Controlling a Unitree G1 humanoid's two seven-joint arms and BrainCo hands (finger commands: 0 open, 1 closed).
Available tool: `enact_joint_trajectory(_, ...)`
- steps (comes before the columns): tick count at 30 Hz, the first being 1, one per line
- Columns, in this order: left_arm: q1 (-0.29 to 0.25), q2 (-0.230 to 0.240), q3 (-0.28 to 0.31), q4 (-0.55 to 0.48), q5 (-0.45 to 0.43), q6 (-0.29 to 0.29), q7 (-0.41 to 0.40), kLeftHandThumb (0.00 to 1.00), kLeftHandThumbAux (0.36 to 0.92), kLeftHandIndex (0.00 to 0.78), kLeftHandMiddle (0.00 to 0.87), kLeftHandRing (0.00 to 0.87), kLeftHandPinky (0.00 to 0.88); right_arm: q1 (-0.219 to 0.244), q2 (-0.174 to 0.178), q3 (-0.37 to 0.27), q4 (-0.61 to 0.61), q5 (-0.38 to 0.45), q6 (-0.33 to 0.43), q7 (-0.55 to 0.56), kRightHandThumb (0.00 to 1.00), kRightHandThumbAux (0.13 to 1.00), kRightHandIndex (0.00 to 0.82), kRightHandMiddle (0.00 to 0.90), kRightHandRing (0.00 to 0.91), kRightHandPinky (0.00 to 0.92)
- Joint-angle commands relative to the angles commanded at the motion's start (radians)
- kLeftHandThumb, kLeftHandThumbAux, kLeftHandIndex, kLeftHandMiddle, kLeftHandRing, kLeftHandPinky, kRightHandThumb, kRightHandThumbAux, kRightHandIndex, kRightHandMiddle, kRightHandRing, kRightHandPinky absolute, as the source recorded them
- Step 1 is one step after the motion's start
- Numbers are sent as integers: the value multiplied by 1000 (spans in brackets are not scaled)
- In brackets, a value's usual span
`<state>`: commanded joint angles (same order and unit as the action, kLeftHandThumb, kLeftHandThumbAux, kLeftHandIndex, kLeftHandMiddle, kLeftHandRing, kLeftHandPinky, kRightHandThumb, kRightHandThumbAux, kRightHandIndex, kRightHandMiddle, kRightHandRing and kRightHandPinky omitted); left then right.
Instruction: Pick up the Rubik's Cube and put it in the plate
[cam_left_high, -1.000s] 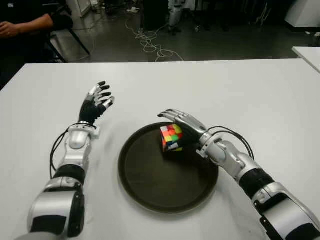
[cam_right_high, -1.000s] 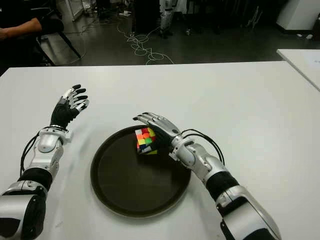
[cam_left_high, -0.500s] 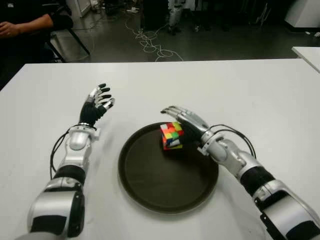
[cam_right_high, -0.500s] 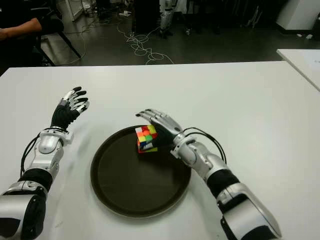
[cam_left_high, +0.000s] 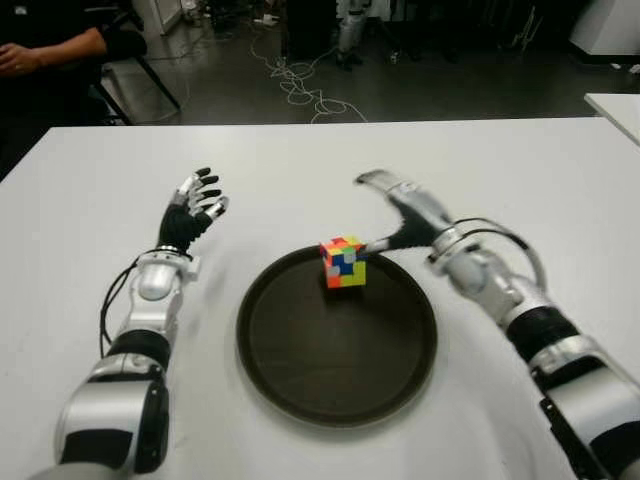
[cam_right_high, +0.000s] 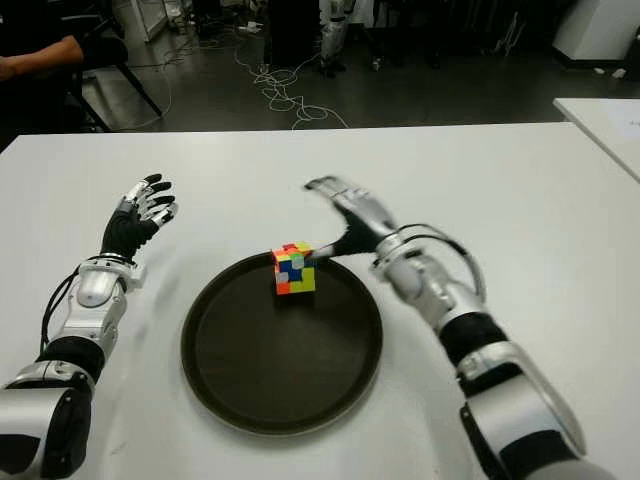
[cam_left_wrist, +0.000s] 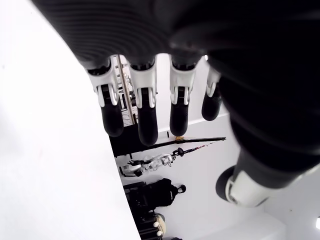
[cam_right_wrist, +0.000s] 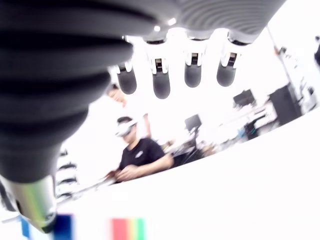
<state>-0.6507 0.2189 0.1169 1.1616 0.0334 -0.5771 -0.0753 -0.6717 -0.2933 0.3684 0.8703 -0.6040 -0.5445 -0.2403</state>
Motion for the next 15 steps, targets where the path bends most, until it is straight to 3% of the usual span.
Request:
enact_joint_trajectory(11, -8, 5, 1, 12, -2, -2, -14, 231, 674, 114, 171, 188, 221, -19, 1, -18, 36, 18, 25, -10, 0, 667, 0, 0, 0, 0)
enact_joint_trajectory(15, -9, 6, 2, 18, -3, -9, -18, 232, 672, 115, 171, 189, 224, -59, 14, -10, 148, 8, 35, -32, 0, 640, 0, 0, 0, 0)
